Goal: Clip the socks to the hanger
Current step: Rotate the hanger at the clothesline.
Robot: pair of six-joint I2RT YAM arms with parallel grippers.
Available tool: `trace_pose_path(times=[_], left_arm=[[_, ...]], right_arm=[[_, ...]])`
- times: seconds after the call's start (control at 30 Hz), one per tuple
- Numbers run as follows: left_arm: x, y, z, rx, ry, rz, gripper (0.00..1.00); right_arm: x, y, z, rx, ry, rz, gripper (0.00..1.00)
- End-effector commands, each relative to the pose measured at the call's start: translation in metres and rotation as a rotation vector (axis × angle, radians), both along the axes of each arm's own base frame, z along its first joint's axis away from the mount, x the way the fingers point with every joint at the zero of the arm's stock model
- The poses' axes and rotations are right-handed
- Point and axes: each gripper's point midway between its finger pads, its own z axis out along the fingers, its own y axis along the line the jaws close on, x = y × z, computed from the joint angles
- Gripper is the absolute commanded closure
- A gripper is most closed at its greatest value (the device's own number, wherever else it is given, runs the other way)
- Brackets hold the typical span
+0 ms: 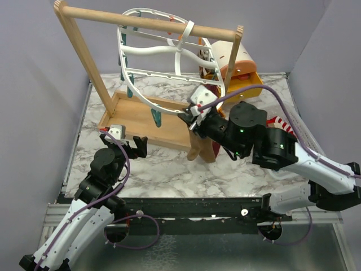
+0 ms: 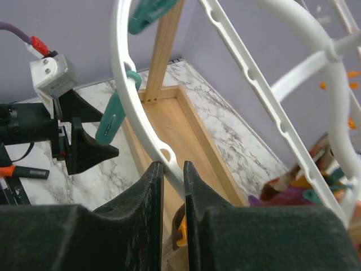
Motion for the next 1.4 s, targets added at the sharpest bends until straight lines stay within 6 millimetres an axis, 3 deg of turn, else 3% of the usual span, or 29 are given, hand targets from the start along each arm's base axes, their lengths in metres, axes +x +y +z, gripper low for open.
trace_pose_path(times=[0.0, 0.33, 0.4, 0.5, 0.63, 0.87, 1.0, 1.13, 1.37], left_arm=[[0.0, 0.006, 0.006, -0.008, -0.008, 0.03, 0.01], [0.0, 0.007, 0.005, -0.005, -0.001, 0.035, 0.01], [-0.001, 0.008, 0.006, -0.007, -0.004, 0.036, 0.01], [-0.001, 0.008, 0.006, -0.008, -0.005, 0.037, 0.01], [-0.001, 0.007, 0.006, -0.01, -0.005, 0.033, 0.01], [0.0, 0.006, 0.005, -0.009, 0.0, 0.031, 0.01], [-0.001, 0.007, 0.006, -0.012, -0.005, 0.035, 0.01], [-0.002, 0.007, 0.007, -0.015, -0.006, 0.031, 0.01], [-0.002, 0.004, 0.007, -0.018, -0.008, 0.016, 0.01]], right_arm=[[0.01, -0.048, -0.004, 0.003, 0.012, -0.158, 0.79], [0.01, -0.094, -0.012, 0.009, 0.012, -0.257, 0.74], [0.008, -0.1, -0.013, 0.019, 0.02, -0.258, 0.65], [0.0, -0.104, -0.009, 0.06, 0.051, -0.221, 0.44], [-0.004, -0.11, 0.011, 0.194, 0.079, -0.217, 0.31], [0.031, -0.118, 0.058, 0.41, 0.05, -0.49, 0.29], [0.056, -0.123, 0.081, 0.504, 0.036, -0.563, 0.28], [0.081, -0.135, 0.077, 0.549, 0.084, -0.638, 0.28], [0.08, -0.178, 0.051, 0.6, 0.057, -0.754, 0.27]])
